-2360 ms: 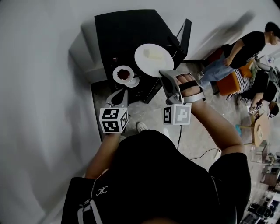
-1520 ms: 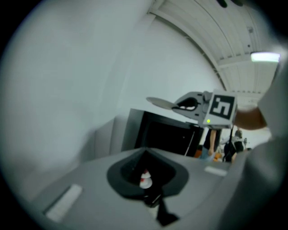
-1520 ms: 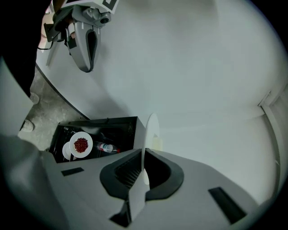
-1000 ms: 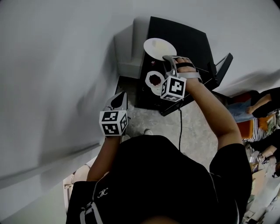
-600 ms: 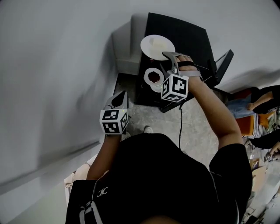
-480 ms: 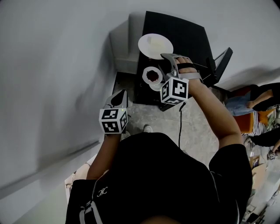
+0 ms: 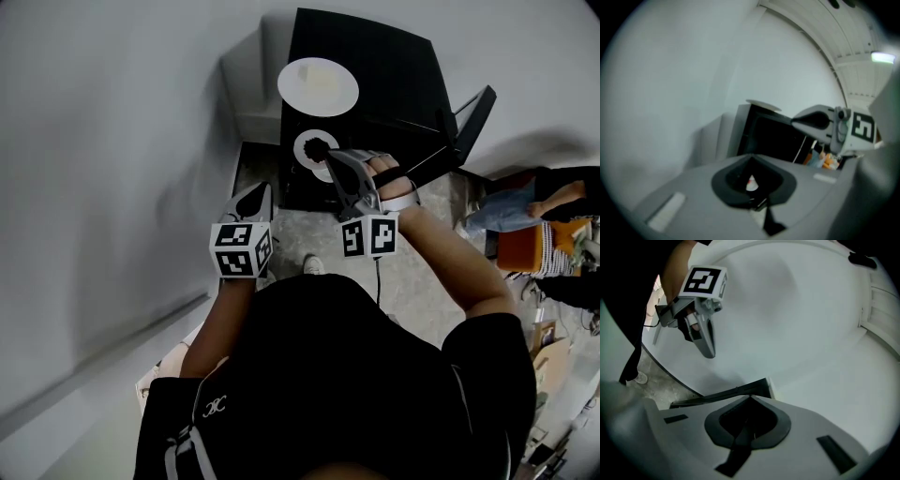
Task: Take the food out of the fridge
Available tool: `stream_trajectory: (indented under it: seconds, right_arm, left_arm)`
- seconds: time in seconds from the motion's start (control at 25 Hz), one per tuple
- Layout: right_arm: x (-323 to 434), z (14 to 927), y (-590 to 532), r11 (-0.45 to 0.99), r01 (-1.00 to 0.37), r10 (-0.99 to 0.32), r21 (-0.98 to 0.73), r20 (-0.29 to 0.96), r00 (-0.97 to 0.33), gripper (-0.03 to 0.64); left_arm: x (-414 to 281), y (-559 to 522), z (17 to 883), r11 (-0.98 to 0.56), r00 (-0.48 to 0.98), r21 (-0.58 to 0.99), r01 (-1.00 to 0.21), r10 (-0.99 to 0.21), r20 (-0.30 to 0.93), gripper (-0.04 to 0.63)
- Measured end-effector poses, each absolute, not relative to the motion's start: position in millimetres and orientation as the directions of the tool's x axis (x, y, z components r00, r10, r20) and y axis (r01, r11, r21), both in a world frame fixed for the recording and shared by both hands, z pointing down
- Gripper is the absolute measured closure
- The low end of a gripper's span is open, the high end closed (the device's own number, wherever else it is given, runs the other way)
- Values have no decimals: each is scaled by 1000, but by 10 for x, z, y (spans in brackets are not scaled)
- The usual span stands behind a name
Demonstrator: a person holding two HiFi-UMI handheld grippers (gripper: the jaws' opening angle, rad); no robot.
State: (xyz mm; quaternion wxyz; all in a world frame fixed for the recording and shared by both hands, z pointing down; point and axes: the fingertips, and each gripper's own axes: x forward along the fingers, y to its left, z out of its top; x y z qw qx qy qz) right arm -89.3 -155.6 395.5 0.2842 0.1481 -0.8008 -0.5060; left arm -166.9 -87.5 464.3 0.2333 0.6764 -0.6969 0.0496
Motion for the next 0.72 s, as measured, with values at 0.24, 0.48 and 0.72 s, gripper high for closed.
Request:
stream_trajectory:
  seconds: [0.24,0.48,0.72]
  right_arm:
    - [-793,4839,-1595,496,128,-527,859,415,-742,617]
    - [-755,5554,-1841,524,149,-557,838,470,-685,617]
    - [-772,5649,-1983,514,123,-577,849,448,-683,617]
  left_arm:
    - [-1592,-878,4637,90,10,226,-970,-913,407,595]
    - [-1564,-819,4612,111,-24,194,-975,-914,405,595]
    - [-1566,-777,4550,125,-50,174,-977,-923,380,597]
